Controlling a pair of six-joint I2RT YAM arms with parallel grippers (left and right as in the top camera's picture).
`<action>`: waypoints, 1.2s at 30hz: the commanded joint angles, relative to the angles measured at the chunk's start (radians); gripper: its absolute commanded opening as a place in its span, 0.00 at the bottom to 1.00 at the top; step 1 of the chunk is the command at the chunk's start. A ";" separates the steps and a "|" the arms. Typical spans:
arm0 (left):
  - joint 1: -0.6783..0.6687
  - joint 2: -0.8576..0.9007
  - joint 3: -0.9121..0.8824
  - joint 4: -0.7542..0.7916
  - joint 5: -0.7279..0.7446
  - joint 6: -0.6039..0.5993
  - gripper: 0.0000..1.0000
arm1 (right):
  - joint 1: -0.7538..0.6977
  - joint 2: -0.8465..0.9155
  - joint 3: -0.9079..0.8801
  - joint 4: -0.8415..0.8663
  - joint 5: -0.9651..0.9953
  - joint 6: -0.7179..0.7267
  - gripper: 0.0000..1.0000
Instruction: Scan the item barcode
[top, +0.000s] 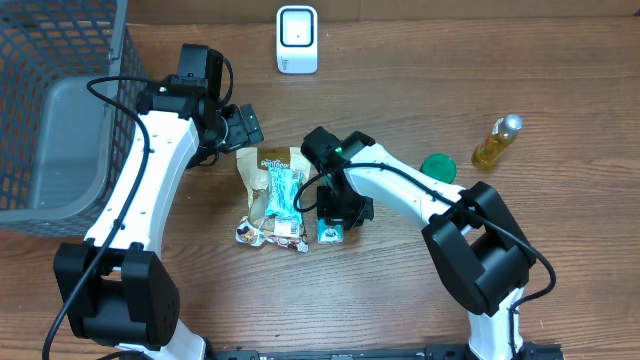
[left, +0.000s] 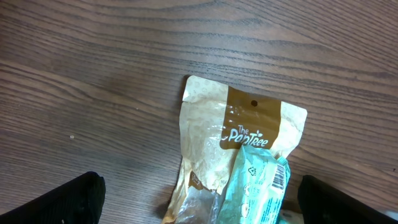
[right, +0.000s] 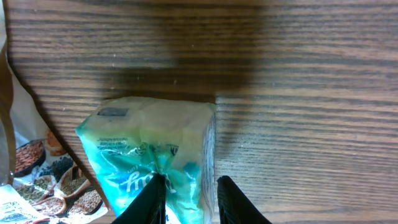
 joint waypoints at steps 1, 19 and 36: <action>-0.001 0.002 0.015 0.001 0.000 0.011 1.00 | -0.003 -0.019 -0.067 0.045 -0.007 0.023 0.24; -0.001 0.002 0.015 0.001 0.000 0.011 1.00 | -0.004 -0.019 -0.103 0.061 -0.005 0.018 0.33; -0.001 0.002 0.015 0.001 0.000 0.011 1.00 | -0.003 -0.018 -0.122 0.100 0.002 0.018 0.20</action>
